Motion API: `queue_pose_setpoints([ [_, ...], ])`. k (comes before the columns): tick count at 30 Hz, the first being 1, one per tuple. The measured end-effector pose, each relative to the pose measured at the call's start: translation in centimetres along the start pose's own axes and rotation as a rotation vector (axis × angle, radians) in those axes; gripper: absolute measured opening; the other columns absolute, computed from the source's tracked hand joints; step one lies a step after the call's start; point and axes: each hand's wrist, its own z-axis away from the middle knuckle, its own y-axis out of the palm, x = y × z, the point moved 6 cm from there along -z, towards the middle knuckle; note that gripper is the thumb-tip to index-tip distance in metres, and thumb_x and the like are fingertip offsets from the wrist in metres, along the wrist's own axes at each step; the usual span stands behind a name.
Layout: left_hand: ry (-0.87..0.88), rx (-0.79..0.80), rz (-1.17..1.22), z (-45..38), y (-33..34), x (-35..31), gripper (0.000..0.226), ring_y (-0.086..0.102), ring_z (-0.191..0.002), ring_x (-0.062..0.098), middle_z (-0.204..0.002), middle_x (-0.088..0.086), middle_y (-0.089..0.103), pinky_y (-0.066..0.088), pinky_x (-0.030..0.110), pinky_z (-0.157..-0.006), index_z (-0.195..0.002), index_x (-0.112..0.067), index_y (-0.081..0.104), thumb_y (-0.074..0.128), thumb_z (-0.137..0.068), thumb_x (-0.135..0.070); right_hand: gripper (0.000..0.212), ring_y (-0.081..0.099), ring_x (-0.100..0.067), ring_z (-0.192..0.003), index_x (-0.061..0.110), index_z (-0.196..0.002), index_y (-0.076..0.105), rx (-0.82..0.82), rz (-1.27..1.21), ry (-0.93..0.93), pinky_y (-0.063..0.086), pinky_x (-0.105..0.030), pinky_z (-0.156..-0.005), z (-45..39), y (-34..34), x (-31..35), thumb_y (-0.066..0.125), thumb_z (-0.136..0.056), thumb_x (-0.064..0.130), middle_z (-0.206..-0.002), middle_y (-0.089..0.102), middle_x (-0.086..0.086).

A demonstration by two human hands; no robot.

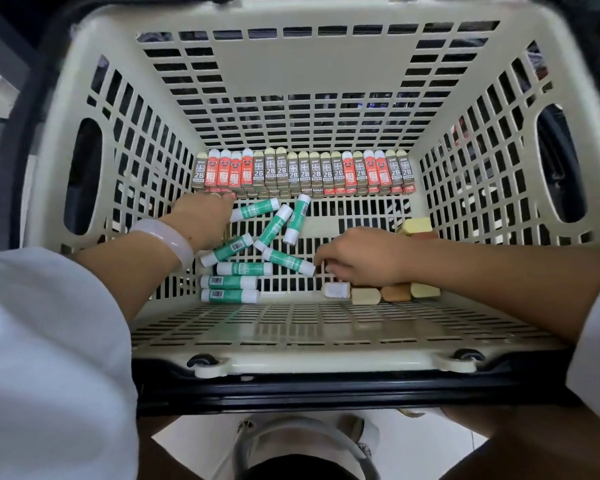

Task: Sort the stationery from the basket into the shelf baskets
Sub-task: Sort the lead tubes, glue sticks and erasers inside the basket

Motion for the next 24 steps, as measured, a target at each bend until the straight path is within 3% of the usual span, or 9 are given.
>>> queue_pose_setpoints([
  [4, -0.025, 0.012, 0.116, 0.3, -1.1, 0.0, 0.046, 0.051, -0.078, 0.02, -0.074, -0.001, 0.044, 0.045, 0.031, -0.065, -0.12, -0.008, 0.041, 0.066, -0.082, -0.016, 0.029, 0.057, -0.019, -0.081, 0.014, -0.121, 0.056, -0.076, -0.091, 0.053, 0.044, -0.029, -0.072, -0.1, -0.8, -0.5, 0.041, -0.096, 0.021, -0.097, 0.066, -0.008],
  [10, -0.023, -0.081, 0.156, 0.5, -3.5, 0.1, 0.009, 0.049, -0.066, 0.018, -0.071, 0.002, 0.045, 0.038, 0.026, -0.052, -0.085, -0.007, 0.049, 0.058, -0.084, -0.005, 0.028, 0.046, -0.001, -0.055, 0.013, -0.118, 0.057, -0.213, -0.224, 0.12, 0.035, -0.023, -0.054, -0.2, -2.2, -1.5, 0.042, -0.095, 0.015, -0.079, 0.063, -0.002],
  [12, -0.023, -0.155, 0.152, 0.4, -4.2, 0.0, 0.008, 0.045, -0.058, 0.016, -0.067, 0.003, 0.042, 0.032, 0.025, -0.046, -0.079, -0.007, 0.048, 0.05, -0.085, -0.001, 0.028, 0.049, -0.003, -0.059, 0.014, -0.118, 0.057, -0.215, -0.246, 0.13, 0.039, -0.025, -0.057, -0.1, -2.3, -1.5, 0.042, -0.095, 0.015, -0.079, 0.062, 0.0],
  [15, 0.006, -0.293, 0.244, 0.2, -5.4, 0.0, 0.008, 0.047, -0.066, 0.022, -0.068, 0.004, 0.04, 0.037, 0.027, -0.055, -0.082, -0.007, 0.047, 0.052, -0.087, -0.01, 0.028, 0.052, -0.008, -0.063, 0.013, -0.119, 0.057, -0.217, -0.272, 0.13, 0.04, -0.026, -0.062, -0.1, -2.3, -1.4, 0.043, -0.095, 0.015, -0.081, 0.063, 0.0],
  [18, 0.029, -0.145, 0.264, 0.2, -3.7, -0.4, 0.026, 0.05, -0.08, 0.023, -0.089, 0.006, 0.053, 0.04, 0.03, -0.061, -0.109, -0.009, 0.049, 0.059, -0.086, -0.019, 0.028, 0.048, -0.004, -0.06, 0.014, -0.119, 0.057, -0.204, -0.258, 0.12, 0.036, -0.024, -0.057, -0.1, -2.2, -1.2, 0.043, -0.095, 0.015, -0.08, 0.062, 0.0],
  [20, 0.026, -0.02, 0.243, 0.1, -1.6, -0.4, 0.041, 0.05, -0.082, 0.021, -0.091, 0.003, 0.051, 0.04, 0.03, -0.062, -0.122, -0.009, 0.045, 0.06, -0.086, -0.021, 0.028, 0.046, -0.001, -0.058, 0.014, -0.119, 0.056, -0.193, -0.252, 0.11, 0.034, -0.023, -0.054, -0.1, -2.2, -1.1, 0.043, -0.095, 0.015, -0.08, 0.062, -0.001],
  [24, -0.025, 0.026, 0.277, -0.5, 0.7, 0.2, 0.029, 0.049, -0.073, 0.019, -0.072, -0.001, 0.042, 0.036, 0.027, -0.054, -0.111, -0.006, 0.047, 0.056, -0.089, -0.023, 0.028, 0.048, -0.008, -0.064, 0.013, -0.12, 0.057, -0.169, -0.22, 0.107, 0.032, -0.025, -0.059, 0.0, -2.0, -1.0, 0.043, -0.095, 0.015, -0.076, 0.057, 0.003],
])
